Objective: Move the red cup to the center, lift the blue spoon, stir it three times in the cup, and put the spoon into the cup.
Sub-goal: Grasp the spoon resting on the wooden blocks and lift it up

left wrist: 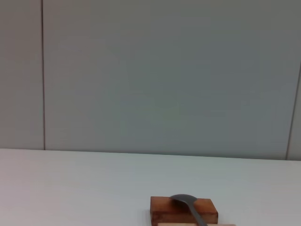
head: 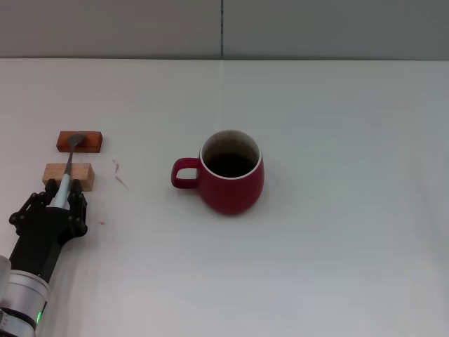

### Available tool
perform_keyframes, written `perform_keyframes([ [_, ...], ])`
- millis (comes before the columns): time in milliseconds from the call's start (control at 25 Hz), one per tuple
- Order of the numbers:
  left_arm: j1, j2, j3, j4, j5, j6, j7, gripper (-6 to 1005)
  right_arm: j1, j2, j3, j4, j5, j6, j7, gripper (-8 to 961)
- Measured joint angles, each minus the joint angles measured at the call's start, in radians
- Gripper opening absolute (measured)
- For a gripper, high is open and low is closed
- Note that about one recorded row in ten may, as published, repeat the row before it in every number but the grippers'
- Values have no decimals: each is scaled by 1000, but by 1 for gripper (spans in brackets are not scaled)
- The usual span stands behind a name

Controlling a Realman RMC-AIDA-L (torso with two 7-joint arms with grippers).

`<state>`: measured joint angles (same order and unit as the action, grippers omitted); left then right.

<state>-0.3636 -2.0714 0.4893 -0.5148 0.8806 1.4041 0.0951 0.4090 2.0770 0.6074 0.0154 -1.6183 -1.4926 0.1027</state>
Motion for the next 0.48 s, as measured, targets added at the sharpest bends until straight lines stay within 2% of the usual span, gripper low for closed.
perform_keyframes([
  [480, -4, 1, 0, -2, 0, 2, 0, 337, -3, 0, 0, 0, 0, -3, 0, 686],
])
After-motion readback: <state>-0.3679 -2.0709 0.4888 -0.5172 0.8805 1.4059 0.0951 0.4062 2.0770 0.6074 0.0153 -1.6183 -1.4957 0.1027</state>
